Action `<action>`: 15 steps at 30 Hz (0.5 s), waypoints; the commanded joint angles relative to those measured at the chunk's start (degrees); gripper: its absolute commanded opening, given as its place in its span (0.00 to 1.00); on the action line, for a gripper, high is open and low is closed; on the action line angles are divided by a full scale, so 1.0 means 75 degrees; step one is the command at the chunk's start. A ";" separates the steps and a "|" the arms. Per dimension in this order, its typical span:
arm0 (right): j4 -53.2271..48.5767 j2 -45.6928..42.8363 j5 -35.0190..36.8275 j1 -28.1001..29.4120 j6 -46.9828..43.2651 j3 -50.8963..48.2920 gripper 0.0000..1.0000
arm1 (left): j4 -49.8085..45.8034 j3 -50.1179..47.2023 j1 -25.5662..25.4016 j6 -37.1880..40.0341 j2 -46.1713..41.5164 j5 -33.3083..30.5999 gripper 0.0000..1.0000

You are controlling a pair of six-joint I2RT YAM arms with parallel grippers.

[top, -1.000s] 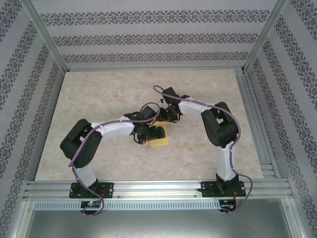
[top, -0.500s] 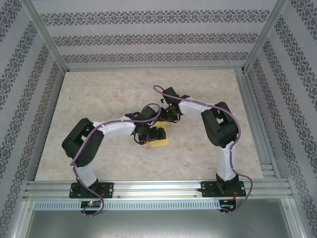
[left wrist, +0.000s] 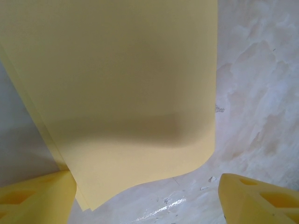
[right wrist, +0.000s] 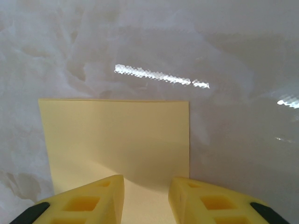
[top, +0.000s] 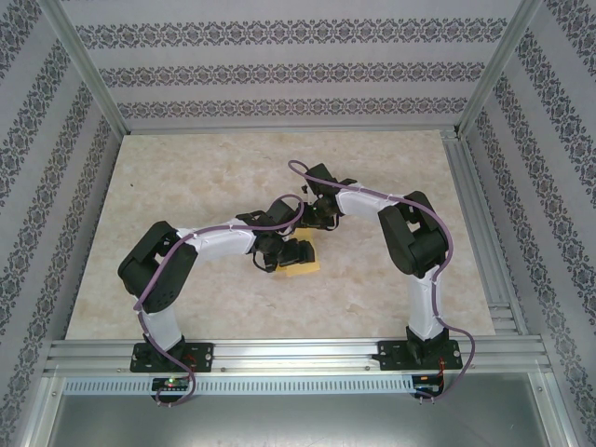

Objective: Fold a paper plane with a square sheet of paper (pick it up from the middle)
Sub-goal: Fold the triangle a second time at the center of the table.

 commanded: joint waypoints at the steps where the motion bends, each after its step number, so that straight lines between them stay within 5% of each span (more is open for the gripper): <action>1: -0.0302 0.0695 0.0546 -0.0100 -0.0012 -0.0464 0.35 | 0.0397 0.0044 -0.0119 -0.0053 0.0055 0.0181 0.81; 15: -0.0318 0.0706 0.0567 -0.0106 -0.0001 -0.0491 0.35 | 0.0454 -0.0231 -0.0120 -0.0326 -0.0119 0.0123 0.81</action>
